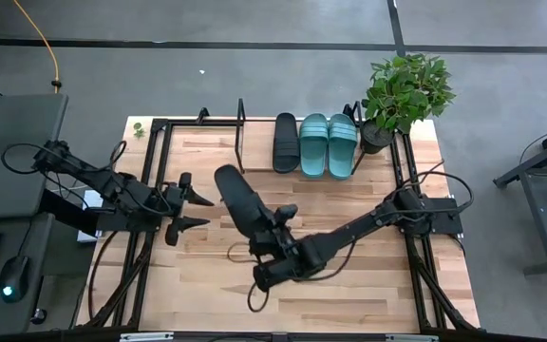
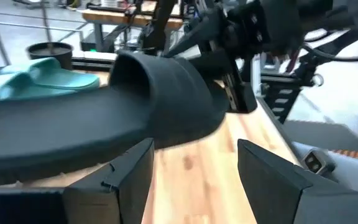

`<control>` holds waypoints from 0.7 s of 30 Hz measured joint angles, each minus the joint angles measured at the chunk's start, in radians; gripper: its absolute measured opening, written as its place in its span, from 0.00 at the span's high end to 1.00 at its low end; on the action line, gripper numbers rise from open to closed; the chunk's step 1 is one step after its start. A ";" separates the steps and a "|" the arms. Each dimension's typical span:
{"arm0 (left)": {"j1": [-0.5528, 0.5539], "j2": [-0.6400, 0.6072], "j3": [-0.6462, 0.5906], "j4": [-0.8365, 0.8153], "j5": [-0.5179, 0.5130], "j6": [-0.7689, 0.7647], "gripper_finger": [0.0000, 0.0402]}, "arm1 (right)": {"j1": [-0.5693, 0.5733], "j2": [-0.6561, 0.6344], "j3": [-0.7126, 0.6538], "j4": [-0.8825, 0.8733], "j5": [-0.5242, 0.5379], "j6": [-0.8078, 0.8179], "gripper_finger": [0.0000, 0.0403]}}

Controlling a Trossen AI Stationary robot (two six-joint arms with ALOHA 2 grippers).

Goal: Pick and place slides into the shelf
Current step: Put the black slide on the shelf

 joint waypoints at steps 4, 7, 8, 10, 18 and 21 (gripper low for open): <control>0.000 -0.030 0.000 -0.019 -0.040 0.027 0.46 | -0.052 0.000 0.000 -0.041 0.001 0.052 1.00; 0.000 -0.042 0.000 -0.026 -0.067 0.057 0.46 | -0.099 0.000 0.000 -0.084 -0.001 0.079 1.00; 0.000 -0.042 0.000 -0.026 -0.077 0.065 0.46 | -0.115 0.000 0.000 -0.096 -0.002 0.092 1.00; 0.000 -0.042 0.000 -0.026 -0.098 0.079 0.46 | -0.147 -0.003 0.000 -0.124 -0.006 0.119 1.00; -0.001 -0.042 0.000 -0.025 -0.141 0.123 0.46 | -0.253 -0.029 -0.001 -0.152 -0.006 0.145 1.00; 0.000 -0.042 0.000 -0.025 -0.150 0.137 0.46 | -0.292 -0.029 -0.001 -0.152 -0.011 0.149 1.00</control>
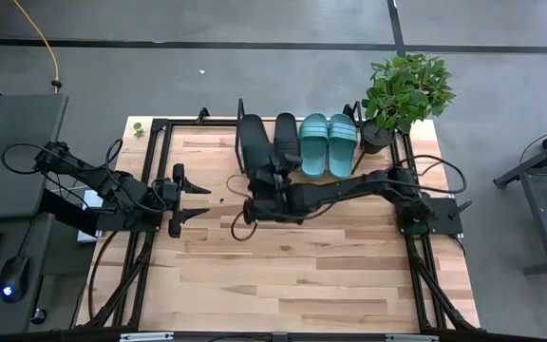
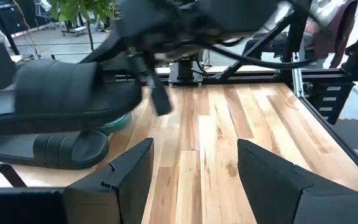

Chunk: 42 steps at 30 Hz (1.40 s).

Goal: Pick and place slides into the shelf
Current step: Put the black slide on the shelf

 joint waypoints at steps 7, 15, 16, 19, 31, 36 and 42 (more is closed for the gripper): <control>0.000 0.000 0.000 0.002 -0.003 0.008 0.46 | -0.100 0.001 -0.008 0.006 -0.040 0.064 1.00; 0.000 0.000 0.000 0.004 -0.003 0.005 0.46 | -0.157 0.001 -0.008 0.100 -0.091 0.028 1.00; 0.000 0.000 0.000 0.004 -0.003 0.005 0.46 | -0.161 0.002 -0.008 0.116 -0.096 0.018 1.00; 0.000 0.000 0.000 0.004 -0.003 0.005 0.46 | -0.167 0.019 -0.007 0.160 -0.113 -0.013 1.00; 0.000 0.000 0.000 0.007 -0.003 0.004 0.46 | -0.191 0.103 -0.007 0.270 -0.173 -0.054 1.00; 0.000 0.000 0.000 0.006 -0.003 0.004 0.46 | -0.191 0.103 -0.041 0.291 -0.164 -0.059 1.00; -0.001 0.001 0.000 0.006 -0.003 0.003 0.46 | -0.191 0.104 -0.141 0.372 -0.175 -0.040 1.00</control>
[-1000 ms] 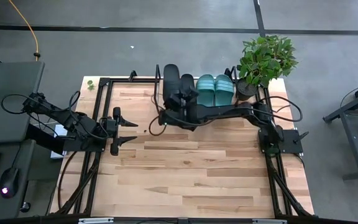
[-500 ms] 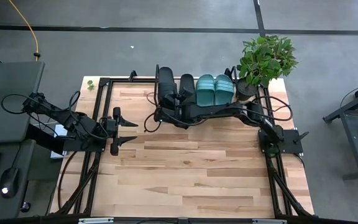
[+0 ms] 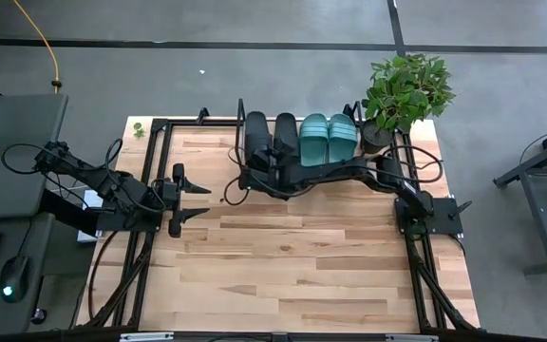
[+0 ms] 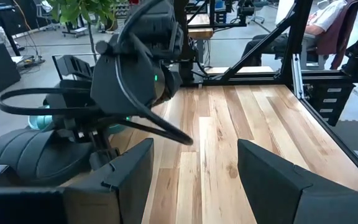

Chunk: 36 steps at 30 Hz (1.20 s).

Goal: Pick and place slides into the shelf
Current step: Put the black slide on the shelf

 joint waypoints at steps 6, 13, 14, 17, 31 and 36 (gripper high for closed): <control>0.000 0.000 0.000 0.002 0.000 0.000 0.46 | -0.005 0.000 -0.042 0.055 -0.010 0.000 1.00; 0.000 0.000 0.000 0.003 0.000 -0.002 0.46 | -0.006 0.000 -0.044 0.059 -0.019 0.000 1.00; 0.000 0.000 0.000 0.003 0.000 -0.002 0.46 | -0.006 0.000 -0.044 0.062 -0.019 0.000 1.00; 0.000 0.000 0.000 0.003 0.000 -0.002 0.46 | -0.006 0.000 -0.044 0.066 -0.029 0.000 1.00; 0.000 0.000 0.000 0.003 0.000 -0.004 0.46 | -0.007 0.012 -0.044 0.063 -0.024 0.016 1.00; 0.000 0.000 0.000 0.004 0.000 -0.004 0.46 | -0.015 0.042 -0.045 0.070 -0.037 0.018 1.00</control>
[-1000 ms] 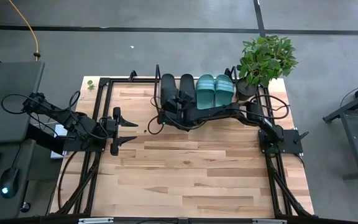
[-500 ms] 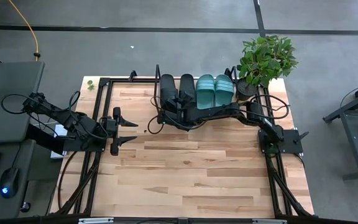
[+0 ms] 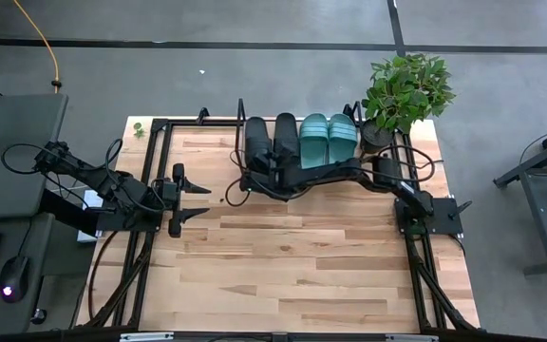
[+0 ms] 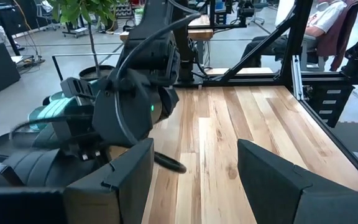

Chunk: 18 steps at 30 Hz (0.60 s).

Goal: Pick and place slides into the shelf
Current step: Put the black slide on the shelf

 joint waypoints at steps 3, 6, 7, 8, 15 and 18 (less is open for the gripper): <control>0.000 0.000 0.000 0.000 0.000 0.000 0.46 | -0.004 0.012 0.000 0.003 -0.002 0.010 1.00; 0.000 0.000 0.000 0.000 0.000 -0.002 0.46 | -0.004 0.021 0.001 0.004 -0.009 0.017 1.00; 0.000 0.000 0.000 0.000 0.000 -0.002 0.46 | -0.004 0.023 0.001 0.002 -0.007 0.016 1.00; 0.000 0.000 0.000 -0.001 0.000 -0.002 0.46 | -0.003 0.024 0.001 0.000 -0.006 0.016 1.00; 0.000 0.000 0.000 -0.001 0.004 -0.014 0.46 | -0.004 0.024 0.001 -0.010 -0.010 0.016 1.00; 0.000 0.000 0.000 -0.001 0.004 -0.014 0.46 | -0.004 0.024 0.001 -0.017 -0.022 0.015 1.00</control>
